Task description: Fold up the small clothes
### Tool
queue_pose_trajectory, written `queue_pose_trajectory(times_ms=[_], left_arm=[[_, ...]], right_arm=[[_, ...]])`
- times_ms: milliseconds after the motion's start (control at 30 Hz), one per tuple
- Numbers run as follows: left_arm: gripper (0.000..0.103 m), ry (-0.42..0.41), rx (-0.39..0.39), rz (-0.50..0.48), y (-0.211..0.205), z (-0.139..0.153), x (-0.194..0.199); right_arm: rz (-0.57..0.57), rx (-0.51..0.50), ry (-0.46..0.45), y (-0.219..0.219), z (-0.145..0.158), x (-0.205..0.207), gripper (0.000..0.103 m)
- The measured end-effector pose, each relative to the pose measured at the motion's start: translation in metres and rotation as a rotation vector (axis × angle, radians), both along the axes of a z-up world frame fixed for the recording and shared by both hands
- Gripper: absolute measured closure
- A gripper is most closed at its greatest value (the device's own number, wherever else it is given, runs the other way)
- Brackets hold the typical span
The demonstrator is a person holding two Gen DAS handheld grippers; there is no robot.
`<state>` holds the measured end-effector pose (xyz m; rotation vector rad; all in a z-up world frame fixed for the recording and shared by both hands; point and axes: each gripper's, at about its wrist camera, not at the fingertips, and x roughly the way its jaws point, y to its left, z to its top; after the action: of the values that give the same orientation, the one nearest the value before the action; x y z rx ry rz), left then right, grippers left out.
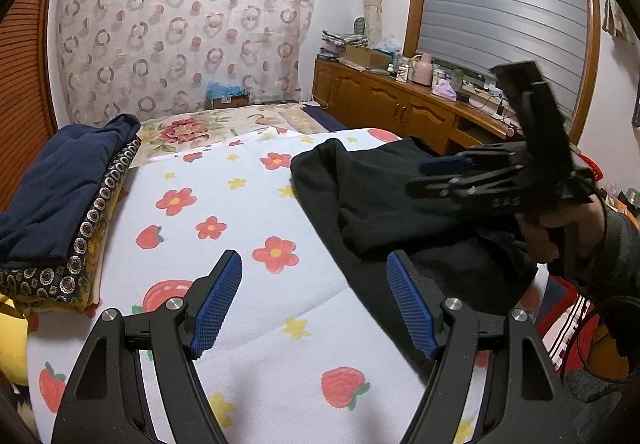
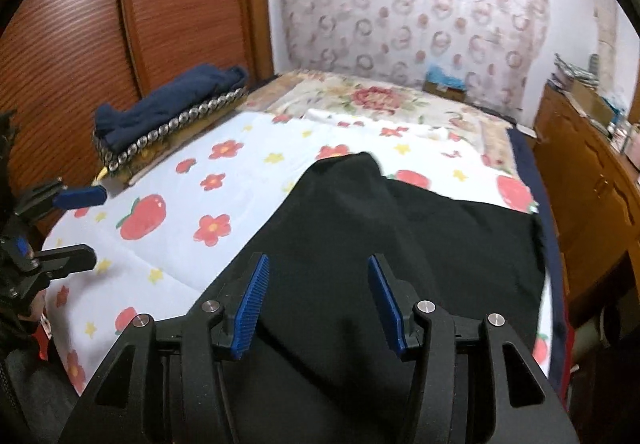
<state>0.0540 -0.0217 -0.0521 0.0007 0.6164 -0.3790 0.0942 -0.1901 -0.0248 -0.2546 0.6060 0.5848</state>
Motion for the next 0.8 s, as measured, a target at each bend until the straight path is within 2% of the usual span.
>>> queue_pose_trajectory(times_ms=[100, 233, 367, 500, 567, 633, 700, 800], left_arm=[[0.027, 0.002, -0.004, 0.004, 0.002, -0.001, 0.000], [0.027, 0.010, -0.005, 0.009, 0.005, -0.003, 0.001], [0.027, 0.011, -0.005, 0.007, 0.003, -0.003, 0.000], [0.027, 0.012, -0.005, 0.006, 0.003, -0.004, 0.000], [0.027, 0.012, -0.003, 0.005, 0.003, -0.004, 0.000], [0.027, 0.013, -0.004, 0.006, 0.003, -0.005, 0.000], [0.027, 0.014, -0.005, 0.005, 0.002, -0.006, 0.000], [0.027, 0.017, -0.007, 0.005, 0.002, -0.006, 0.000]], right_arm=[[0.040, -0.032, 0.049, 0.012, -0.004, 0.024, 0.050], [0.109, -0.058, 0.107, 0.029, -0.013, 0.034, 0.050], [0.124, -0.122, 0.124, 0.042, -0.024, 0.045, 0.050], [0.136, -0.203, 0.103, 0.050, -0.032, 0.049, 0.051], [0.134, -0.199, 0.098, 0.047, -0.032, 0.051, 0.064], [0.133, -0.205, 0.085, 0.045, -0.030, 0.053, 0.097], [0.138, -0.185, 0.076, 0.038, -0.023, 0.052, 0.098], [0.092, -0.149, 0.004, 0.021, -0.001, 0.048, 0.099]])
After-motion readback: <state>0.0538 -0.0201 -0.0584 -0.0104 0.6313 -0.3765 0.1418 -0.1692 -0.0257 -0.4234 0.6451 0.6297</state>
